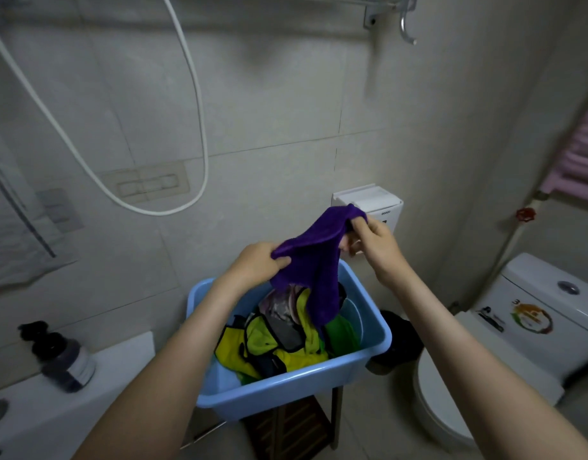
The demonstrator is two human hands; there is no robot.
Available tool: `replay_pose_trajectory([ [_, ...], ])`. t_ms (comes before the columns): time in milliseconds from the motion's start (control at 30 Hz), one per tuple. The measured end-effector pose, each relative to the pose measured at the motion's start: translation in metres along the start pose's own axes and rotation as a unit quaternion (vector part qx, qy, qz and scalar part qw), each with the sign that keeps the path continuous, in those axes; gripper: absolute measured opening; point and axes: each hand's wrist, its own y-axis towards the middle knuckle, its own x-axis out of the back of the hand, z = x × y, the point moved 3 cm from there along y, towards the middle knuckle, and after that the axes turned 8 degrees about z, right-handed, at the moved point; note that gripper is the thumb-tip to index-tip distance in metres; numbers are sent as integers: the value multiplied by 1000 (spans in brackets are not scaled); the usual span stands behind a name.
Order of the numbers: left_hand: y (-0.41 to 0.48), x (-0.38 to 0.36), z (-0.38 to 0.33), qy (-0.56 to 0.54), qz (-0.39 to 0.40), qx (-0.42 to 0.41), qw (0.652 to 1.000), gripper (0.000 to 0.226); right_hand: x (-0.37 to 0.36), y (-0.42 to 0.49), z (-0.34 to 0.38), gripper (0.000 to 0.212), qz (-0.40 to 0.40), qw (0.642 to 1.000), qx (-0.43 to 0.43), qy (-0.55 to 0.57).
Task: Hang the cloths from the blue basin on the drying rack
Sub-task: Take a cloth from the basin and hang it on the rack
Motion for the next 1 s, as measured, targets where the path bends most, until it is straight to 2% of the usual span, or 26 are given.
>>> replay_pose_trajectory([
  [67,-2,12,5,-12,-13,10,1000,19,9,2,1,32,-30,999,-7,-30],
  [200,-5,33,8,-57,-72,36,995,16,26,4,-3,22,-95,994,-19,-42],
  [300,-6,33,9,-151,-118,66,979,18,26,6,-13,17,-97,993,-56,-41],
  [400,-8,27,9,-287,-149,76,943,19,23,8,-23,17,-69,993,-85,-45],
  [467,-7,30,9,-250,-206,54,945,18,22,8,-26,15,-29,995,-90,-23],
  [567,-9,40,2,-146,-266,13,953,14,20,8,-22,31,18,996,-50,73],
  [667,-16,46,-4,-103,-322,-39,940,15,23,8,-18,25,-2,990,7,144],
  [733,-23,42,0,-77,-329,-53,940,17,24,5,-24,19,-22,989,-10,148],
  [767,-25,37,4,-55,-308,-42,949,18,25,2,-32,20,-33,990,-49,126],
  [833,-30,22,18,15,-217,10,976,18,24,-7,-56,22,-34,984,-166,52],
  [900,-32,1,33,107,-50,75,990,19,23,-18,-81,24,6,964,-263,-28],
  [933,-35,-12,43,137,57,104,983,21,22,-23,-91,25,33,952,-298,-68],
  [1000,-42,-36,58,103,238,163,952,22,20,-31,-102,24,89,922,-341,-162],
])
